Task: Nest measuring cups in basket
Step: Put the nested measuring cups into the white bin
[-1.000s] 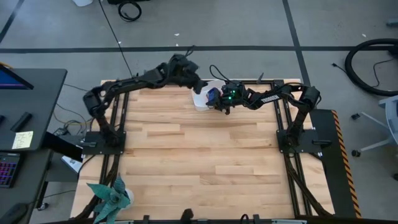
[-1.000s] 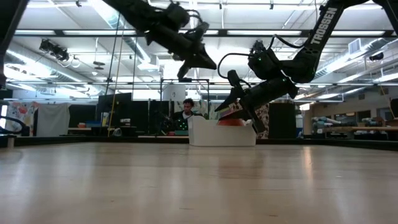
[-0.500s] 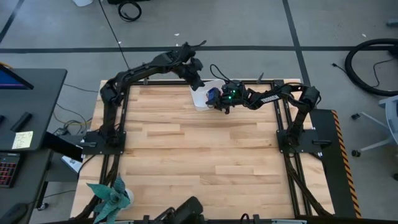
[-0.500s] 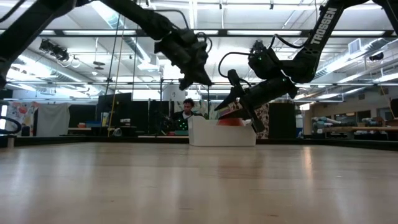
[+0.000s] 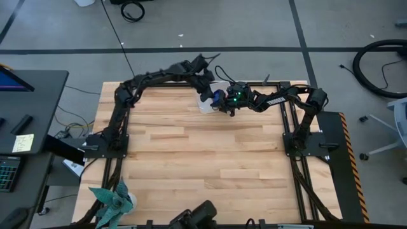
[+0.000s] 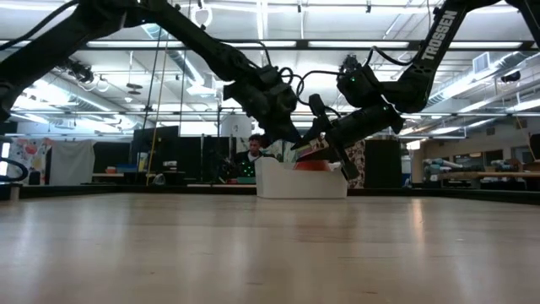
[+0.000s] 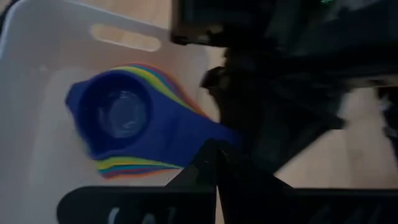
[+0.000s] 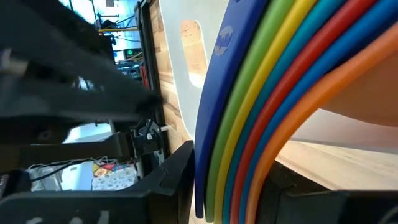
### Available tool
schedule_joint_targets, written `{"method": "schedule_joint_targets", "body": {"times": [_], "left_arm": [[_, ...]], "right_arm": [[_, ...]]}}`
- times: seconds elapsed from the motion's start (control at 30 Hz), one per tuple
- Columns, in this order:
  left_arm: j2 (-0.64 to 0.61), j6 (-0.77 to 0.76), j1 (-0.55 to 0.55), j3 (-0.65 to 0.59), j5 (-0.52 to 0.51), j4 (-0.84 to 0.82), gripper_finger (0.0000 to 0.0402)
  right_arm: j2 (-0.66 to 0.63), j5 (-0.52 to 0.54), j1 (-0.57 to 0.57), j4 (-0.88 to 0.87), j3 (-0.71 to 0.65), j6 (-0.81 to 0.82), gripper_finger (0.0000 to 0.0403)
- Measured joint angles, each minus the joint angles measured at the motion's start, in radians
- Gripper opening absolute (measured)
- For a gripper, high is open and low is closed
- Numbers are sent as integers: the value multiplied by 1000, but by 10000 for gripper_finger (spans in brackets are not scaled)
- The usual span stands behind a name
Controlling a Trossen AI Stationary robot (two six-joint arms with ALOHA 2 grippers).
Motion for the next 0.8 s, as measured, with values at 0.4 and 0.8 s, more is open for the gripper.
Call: {"method": "schedule_joint_targets", "body": {"times": [0.4,0.8], "left_arm": [[17,26,4,0,-173,54,0],[35,33,1,-1,-168,79,0]], "right_arm": [[0,0,0,1,0,2,117],[0,0,0,1,0,1,117]]}}
